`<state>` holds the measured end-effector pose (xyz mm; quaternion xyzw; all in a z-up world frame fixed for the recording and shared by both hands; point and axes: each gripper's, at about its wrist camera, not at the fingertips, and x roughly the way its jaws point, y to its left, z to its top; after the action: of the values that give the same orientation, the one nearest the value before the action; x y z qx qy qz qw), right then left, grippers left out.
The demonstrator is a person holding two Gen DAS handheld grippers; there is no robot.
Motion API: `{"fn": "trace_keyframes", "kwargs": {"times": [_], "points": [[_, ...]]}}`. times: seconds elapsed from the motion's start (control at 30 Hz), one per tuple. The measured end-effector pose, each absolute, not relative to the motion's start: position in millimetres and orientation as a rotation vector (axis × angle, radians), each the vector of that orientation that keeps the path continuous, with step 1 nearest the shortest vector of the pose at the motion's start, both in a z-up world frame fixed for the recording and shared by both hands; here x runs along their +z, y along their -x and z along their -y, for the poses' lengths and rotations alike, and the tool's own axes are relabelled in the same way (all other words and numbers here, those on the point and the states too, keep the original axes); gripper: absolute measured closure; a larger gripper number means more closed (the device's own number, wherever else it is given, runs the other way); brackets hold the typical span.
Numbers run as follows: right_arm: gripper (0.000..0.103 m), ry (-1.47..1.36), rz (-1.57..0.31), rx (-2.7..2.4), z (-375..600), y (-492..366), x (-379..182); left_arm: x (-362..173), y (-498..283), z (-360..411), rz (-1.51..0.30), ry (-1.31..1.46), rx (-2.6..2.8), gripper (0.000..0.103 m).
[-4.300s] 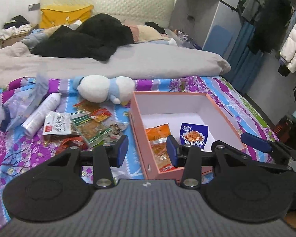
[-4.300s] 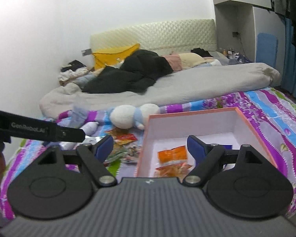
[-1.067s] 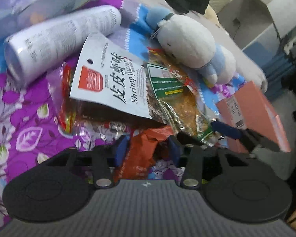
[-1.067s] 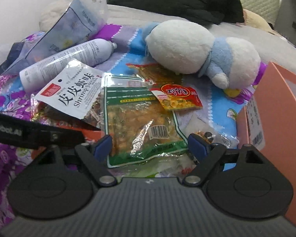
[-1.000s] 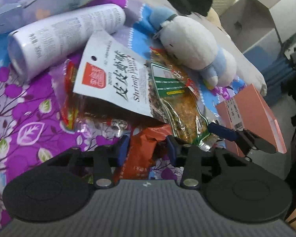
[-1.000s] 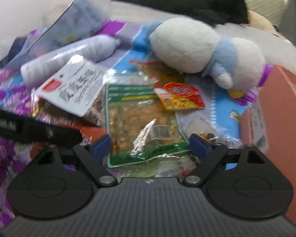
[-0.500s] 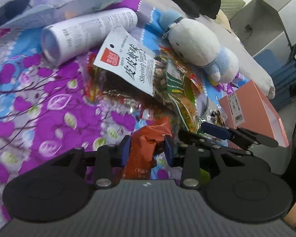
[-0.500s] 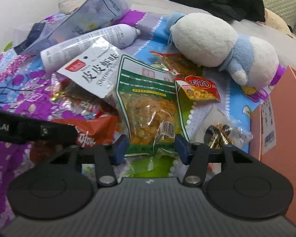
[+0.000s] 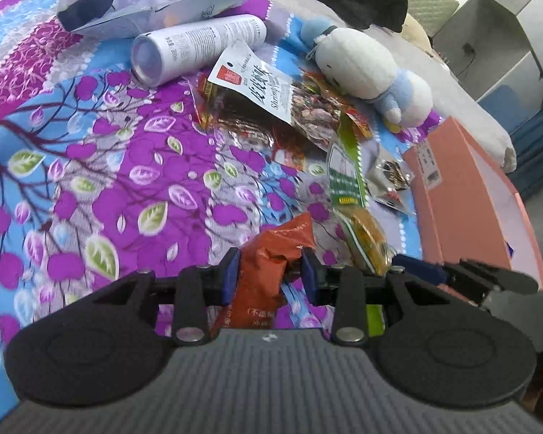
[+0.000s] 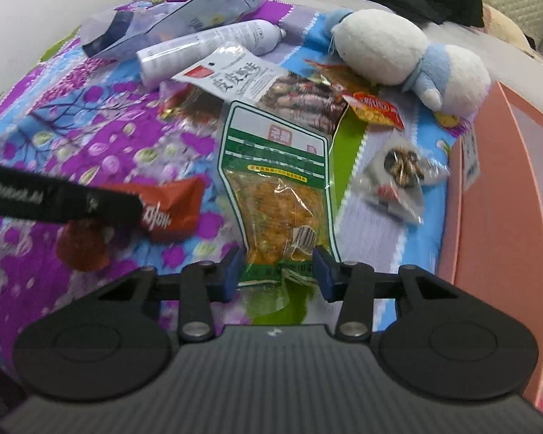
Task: Organize snacks
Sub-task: 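Lift the orange-red foil bag with the left gripper while the right gripper lifts the green-labelled bag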
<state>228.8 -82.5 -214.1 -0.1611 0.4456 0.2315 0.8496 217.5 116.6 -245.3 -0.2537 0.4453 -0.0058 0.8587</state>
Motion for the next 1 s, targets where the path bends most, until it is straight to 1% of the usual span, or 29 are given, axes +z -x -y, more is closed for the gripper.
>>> {"fn": "trace_keyframes", "kwargs": {"times": [0.3, 0.53, 0.6, 0.63, 0.67, 0.73, 0.8, 0.83, 1.0], "points": [[0.058, 0.33, -0.963, 0.45, 102.1, -168.0, -207.0, -238.2, -170.1, -104.2, -0.948, 0.5, 0.038, 0.062], [0.057, 0.28, -1.002, 0.462, 112.5, -137.7, -209.8, -242.7, -151.6, -87.1, -0.982, 0.47, 0.038, 0.062], [0.054, 0.269, -1.009, 0.466, 113.2, -135.1, -211.6, -242.0, -149.3, -83.9, -0.985, 0.456, 0.022, 0.06], [0.051, 0.261, -1.014, 0.467, 114.4, -134.4, -212.7, -242.1, -148.7, -82.5, -0.99, 0.447, 0.018, 0.058], [0.04, 0.249, -1.025, 0.477, 115.6, -135.0, -214.0, -241.8, -148.0, -81.5, -0.994, 0.441, 0.009, 0.055], [0.026, 0.216, -1.04, 0.491, 119.6, -135.3, -214.2, -240.6, -147.1, -81.1, -1.001, 0.445, -0.009, 0.045], [0.025, 0.18, -1.039, 0.492, 125.1, -134.0, -212.5, -240.0, -145.6, -83.3, -1.002, 0.461, -0.028, 0.04], [0.022, 0.164, -1.039, 0.492, 127.5, -133.7, -212.0, -239.6, -144.9, -84.1, -1.003, 0.463, -0.028, 0.039], [0.022, 0.1, -0.998, 0.473, 139.5, -134.6, -209.3, -240.2, -142.5, -84.0, -1.009, 0.428, -0.054, 0.039]]}}
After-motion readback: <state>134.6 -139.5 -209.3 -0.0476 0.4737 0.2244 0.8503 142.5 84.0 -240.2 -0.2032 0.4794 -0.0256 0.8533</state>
